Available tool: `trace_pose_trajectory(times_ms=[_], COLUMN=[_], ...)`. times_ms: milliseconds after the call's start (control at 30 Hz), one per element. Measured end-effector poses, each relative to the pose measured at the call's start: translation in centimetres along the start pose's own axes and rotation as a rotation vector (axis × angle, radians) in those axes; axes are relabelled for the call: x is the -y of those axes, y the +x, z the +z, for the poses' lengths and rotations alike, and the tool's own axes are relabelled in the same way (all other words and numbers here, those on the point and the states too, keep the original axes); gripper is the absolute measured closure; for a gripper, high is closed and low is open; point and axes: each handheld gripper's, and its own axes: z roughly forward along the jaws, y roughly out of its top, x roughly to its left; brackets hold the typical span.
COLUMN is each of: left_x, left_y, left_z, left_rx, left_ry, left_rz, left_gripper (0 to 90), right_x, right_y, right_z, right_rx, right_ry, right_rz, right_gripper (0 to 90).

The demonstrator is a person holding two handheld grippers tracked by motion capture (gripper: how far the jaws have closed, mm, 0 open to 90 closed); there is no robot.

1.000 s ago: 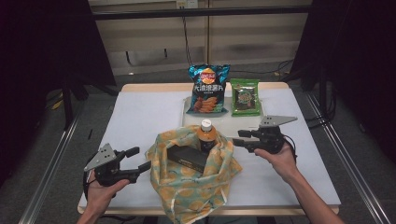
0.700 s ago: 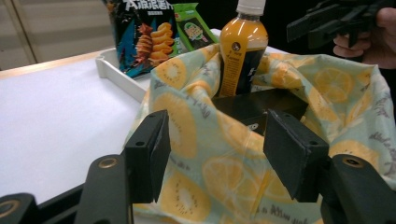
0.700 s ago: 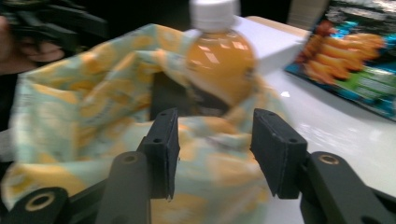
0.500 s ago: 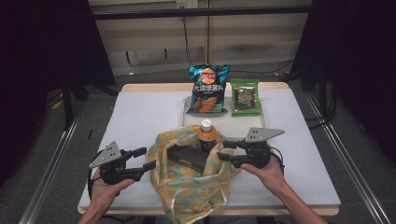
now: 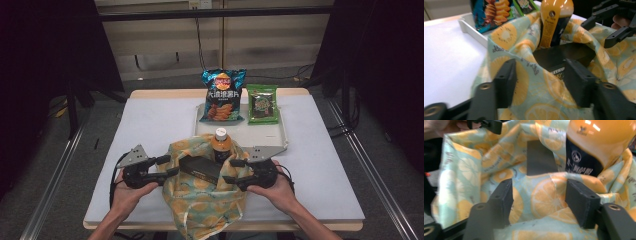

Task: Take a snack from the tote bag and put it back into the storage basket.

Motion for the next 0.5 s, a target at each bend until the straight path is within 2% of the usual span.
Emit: trace_pose_trajectory(times_ms=[33, 133, 167, 267, 367, 433, 500], left_x=[0.4, 1.0, 1.2, 1.4, 1.8, 2.0, 2.1], left_y=[-0.1, -0.5, -0.6, -1.1, -1.2, -1.1, -1.1], left_z=[0.3, 0.5, 0.6, 0.7, 0.8, 0.9, 0.9], left_rx=[0.012, 0.028, 0.040, 0.043, 0.026, 0.034, 0.033], left_ry=[-0.012, 0.028, 0.025, 0.055, 0.076, 0.082, 0.090], left_rz=[-0.006, 0.020, 0.010, 0.034, 0.038, 0.030, 0.028], left_gripper=[39.8, 41.7, 44.7, 52.3, 54.6, 55.3, 55.5], right_x=[0.1, 0.6, 0.6, 0.8, 0.9, 0.9, 1.0], right_y=[0.1, 0.4, 0.5, 0.6, 0.8, 0.9, 0.7], right_z=[0.2, 0.9, 1.0, 1.0, 0.7, 0.6, 0.5], right_rx=[0.014, 0.032, 0.041, 0.042, 0.031, 0.026, 0.018], right_ry=[0.011, 0.018, 0.020, 0.016, 0.022, 0.028, 0.022], right_rz=[-0.005, 0.001, -0.004, 0.000, -0.018, -0.028, -0.019], right_gripper=[37.1, 40.2, 45.9, 64.6, 78.7, 88.3, 90.0])
